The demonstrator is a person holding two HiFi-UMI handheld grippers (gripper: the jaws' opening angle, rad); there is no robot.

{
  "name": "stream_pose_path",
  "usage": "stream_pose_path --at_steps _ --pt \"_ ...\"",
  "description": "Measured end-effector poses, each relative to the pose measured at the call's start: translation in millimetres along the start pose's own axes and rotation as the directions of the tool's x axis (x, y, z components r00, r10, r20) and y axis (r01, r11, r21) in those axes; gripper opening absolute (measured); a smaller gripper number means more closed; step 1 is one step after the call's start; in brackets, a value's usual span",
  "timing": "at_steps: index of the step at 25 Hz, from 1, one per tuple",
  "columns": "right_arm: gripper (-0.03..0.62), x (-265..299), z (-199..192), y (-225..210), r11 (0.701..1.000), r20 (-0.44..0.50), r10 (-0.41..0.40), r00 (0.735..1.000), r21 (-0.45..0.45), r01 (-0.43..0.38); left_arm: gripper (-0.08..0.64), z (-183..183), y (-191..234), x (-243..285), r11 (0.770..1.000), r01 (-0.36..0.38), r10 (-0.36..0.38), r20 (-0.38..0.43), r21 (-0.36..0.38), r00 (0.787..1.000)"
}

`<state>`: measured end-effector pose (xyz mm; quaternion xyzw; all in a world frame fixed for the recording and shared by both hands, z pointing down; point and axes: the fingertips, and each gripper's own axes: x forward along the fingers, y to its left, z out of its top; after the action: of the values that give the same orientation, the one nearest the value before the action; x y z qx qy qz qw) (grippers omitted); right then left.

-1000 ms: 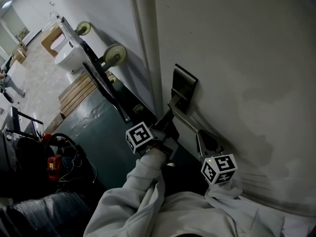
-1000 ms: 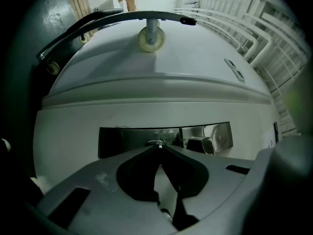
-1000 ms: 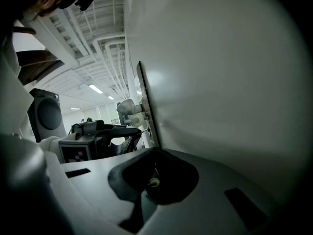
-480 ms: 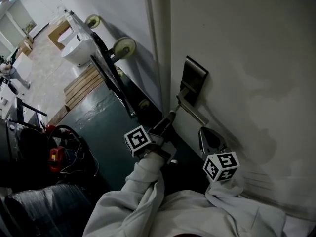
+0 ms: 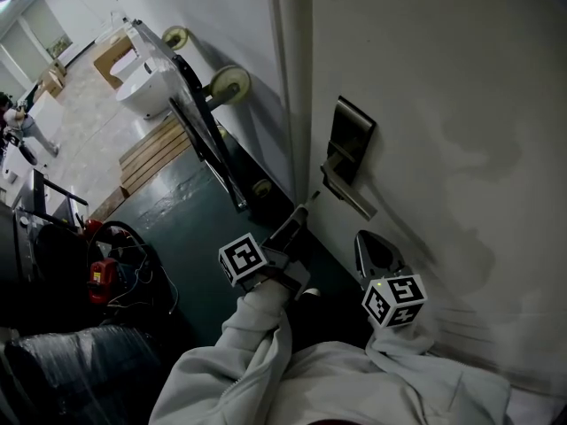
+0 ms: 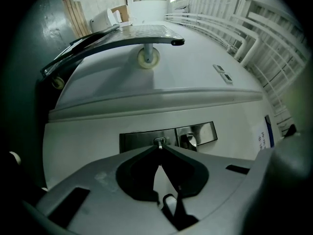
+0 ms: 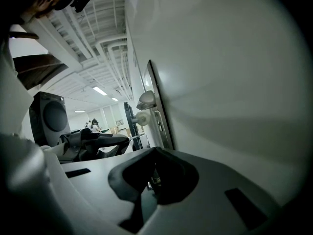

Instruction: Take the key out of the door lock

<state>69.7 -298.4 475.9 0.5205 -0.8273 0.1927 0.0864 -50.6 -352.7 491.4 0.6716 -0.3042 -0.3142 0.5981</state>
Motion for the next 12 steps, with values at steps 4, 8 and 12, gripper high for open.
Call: stream_pose_path --at_steps 4,8,12 --pt "0.043 2.8 -3.4 12.7 0.999 -0.008 0.032 0.999 -0.01 -0.032 0.026 6.8 3.2 -16.0 0.995 -0.04 0.039 0.014 0.087 0.999" --pt "0.043 6.6 -3.8 24.8 0.998 -0.014 0.062 0.998 -0.018 -0.062 0.026 17.1 0.8 -31.1 0.982 -0.069 0.063 0.036 0.178 0.997" --pt "0.043 13.0 -4.8 32.7 0.996 -0.018 0.083 0.996 -0.025 -0.083 0.026 29.0 1.5 -46.3 0.962 -0.1 0.085 0.067 0.256 0.994"
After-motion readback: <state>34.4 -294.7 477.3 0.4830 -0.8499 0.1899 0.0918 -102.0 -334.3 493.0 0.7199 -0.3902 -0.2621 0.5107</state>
